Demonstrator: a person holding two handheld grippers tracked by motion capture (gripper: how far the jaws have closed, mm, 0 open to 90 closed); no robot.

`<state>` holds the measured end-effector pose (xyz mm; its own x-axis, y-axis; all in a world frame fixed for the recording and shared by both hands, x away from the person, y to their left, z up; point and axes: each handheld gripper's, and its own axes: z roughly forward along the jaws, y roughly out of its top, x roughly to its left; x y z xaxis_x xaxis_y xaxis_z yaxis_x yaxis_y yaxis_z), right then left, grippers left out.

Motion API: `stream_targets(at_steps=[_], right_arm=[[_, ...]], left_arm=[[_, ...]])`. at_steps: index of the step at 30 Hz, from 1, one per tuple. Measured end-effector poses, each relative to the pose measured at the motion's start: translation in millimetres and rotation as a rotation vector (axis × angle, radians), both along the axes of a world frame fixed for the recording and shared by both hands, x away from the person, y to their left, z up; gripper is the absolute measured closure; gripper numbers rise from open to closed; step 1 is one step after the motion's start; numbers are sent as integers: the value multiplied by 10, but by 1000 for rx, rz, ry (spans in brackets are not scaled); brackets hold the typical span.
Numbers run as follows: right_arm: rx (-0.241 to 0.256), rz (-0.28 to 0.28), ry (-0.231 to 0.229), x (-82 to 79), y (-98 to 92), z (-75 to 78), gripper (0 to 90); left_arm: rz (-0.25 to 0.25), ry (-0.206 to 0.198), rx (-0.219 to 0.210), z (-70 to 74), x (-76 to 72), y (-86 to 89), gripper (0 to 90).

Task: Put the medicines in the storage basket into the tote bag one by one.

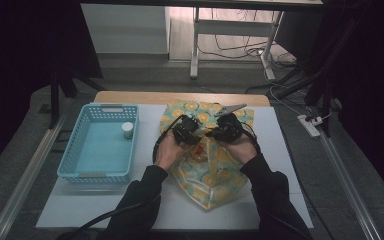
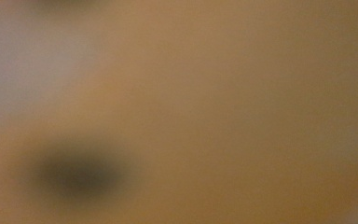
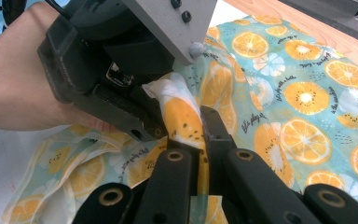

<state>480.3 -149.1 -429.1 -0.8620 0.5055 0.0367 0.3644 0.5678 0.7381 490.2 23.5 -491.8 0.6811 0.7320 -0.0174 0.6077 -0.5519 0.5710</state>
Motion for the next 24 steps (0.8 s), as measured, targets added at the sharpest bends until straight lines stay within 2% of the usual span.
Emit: stream_targets(at_steps=[5,9,14,19,22,24], right_arm=[[-4,-5,2,17,-5,-32,890],[-4,-10,5,27,-9,-55,890],[0,-13,3,33,-14,-62,890],[5,-17,3,27,-12,-52,891],[6,-15,0,24,-8,-45,890],[8,-14,-3,21,-7,-37,890]], left_arm=[[-12,-6,-15,-63,26,31,704],[-29,-15,-3,-75,22,46,691],[-50,-8,-10,-32,-4,90,630],[-67,12,-42,32,-64,178,590],[-88,30,-59,78,-113,225,538],[-98,29,-63,106,-157,249,506]])
